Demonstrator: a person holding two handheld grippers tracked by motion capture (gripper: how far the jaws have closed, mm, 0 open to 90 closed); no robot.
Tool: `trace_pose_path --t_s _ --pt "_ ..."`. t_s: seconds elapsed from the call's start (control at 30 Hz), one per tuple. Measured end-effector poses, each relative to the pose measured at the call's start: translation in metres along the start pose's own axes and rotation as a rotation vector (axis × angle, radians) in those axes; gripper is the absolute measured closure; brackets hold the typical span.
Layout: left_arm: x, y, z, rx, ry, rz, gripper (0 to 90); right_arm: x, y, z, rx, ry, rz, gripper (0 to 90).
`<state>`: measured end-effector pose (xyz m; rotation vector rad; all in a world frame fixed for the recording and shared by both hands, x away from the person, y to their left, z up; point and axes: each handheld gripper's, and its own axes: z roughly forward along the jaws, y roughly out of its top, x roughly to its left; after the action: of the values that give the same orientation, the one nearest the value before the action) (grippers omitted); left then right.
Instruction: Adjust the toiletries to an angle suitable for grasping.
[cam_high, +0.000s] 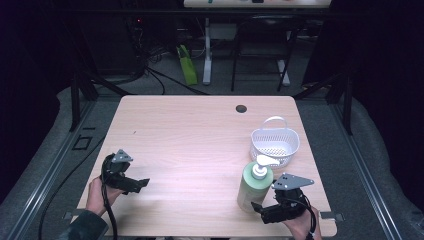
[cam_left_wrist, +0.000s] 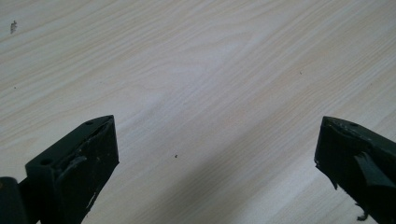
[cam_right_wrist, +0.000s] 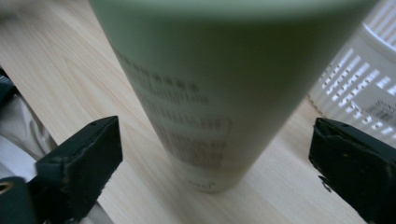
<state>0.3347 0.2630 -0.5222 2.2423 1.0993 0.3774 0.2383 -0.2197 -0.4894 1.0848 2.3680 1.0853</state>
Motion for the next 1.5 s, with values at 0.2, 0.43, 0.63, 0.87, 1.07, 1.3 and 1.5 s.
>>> trace_pose_path --t_s 0.2,0.43,0.63,0.87,1.07,1.3,1.5 --pt "-0.003 0.0 -0.001 0.006 0.0 0.013 0.0 0.005 0.011 0.003 -0.046 -0.014 -0.008 0.0" --pt "-0.002 0.001 0.0 0.014 -0.003 0.009 0.0 0.007 0.019 0.007 -0.086 -0.027 -0.005 0.3" --pt "-0.002 0.001 0.003 0.03 -0.001 0.01 0.0 0.006 0.02 0.007 -0.097 -0.058 -0.016 11.0" --pt "-0.003 0.001 0.004 0.034 0.003 0.012 0.0 0.005 0.021 0.007 -0.088 -0.053 -0.024 11.8" --pt "-0.001 0.002 0.003 0.029 0.006 0.011 0.0 0.0 0.021 0.006 -0.083 -0.07 -0.013 11.8" --pt "-0.002 0.002 0.003 0.025 0.004 0.008 0.0 -0.009 0.023 0.007 -0.078 -0.093 0.005 11.8" --pt "-0.002 0.003 0.005 0.027 -0.004 0.015 0.0 -0.017 0.024 0.008 -0.079 -0.113 0.022 11.8"
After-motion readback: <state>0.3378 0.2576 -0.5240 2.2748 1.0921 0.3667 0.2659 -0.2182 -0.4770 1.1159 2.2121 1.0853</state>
